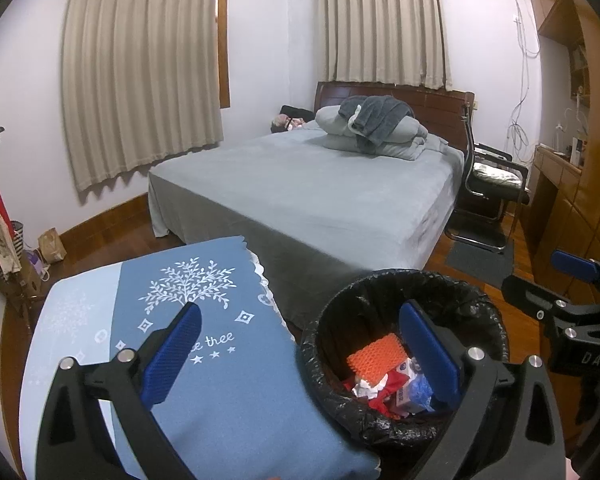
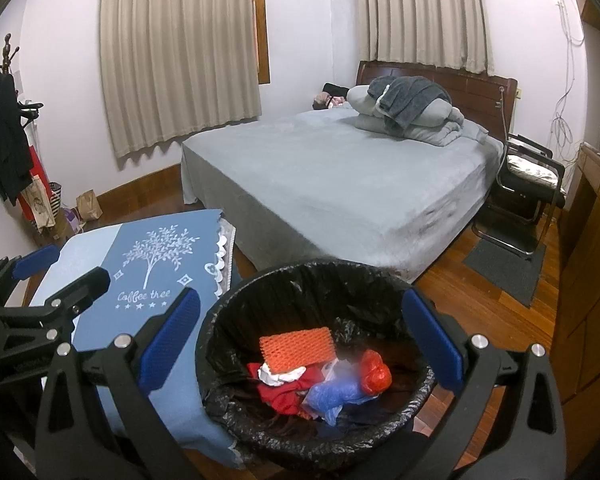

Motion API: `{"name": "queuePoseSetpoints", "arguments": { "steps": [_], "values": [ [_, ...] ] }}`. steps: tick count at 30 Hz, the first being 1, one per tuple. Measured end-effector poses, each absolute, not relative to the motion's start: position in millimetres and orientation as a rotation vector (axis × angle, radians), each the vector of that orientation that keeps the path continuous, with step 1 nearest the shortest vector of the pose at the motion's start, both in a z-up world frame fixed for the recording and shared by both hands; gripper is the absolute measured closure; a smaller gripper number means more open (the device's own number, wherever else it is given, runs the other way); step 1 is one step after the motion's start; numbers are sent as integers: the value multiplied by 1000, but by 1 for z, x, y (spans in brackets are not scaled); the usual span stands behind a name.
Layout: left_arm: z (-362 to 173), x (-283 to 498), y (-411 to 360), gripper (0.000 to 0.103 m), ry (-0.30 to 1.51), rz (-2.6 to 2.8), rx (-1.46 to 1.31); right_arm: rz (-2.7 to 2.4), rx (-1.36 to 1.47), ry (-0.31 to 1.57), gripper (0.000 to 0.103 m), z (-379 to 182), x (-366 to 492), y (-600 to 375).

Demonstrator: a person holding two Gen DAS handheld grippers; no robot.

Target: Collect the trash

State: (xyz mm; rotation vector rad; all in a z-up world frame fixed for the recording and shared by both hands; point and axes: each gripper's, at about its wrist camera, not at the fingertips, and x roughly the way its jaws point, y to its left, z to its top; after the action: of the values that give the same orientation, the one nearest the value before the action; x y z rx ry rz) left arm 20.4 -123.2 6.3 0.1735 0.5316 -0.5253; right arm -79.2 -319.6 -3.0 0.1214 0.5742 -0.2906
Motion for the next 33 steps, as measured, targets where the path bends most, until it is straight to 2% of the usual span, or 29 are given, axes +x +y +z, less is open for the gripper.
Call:
{"name": "queuePoseSetpoints", "arguments": {
  "steps": [33],
  "values": [
    [4, 22, -121, 6, 534, -523, 174, -292, 121, 576, 5, -1, -78, -320]
  ]
}}
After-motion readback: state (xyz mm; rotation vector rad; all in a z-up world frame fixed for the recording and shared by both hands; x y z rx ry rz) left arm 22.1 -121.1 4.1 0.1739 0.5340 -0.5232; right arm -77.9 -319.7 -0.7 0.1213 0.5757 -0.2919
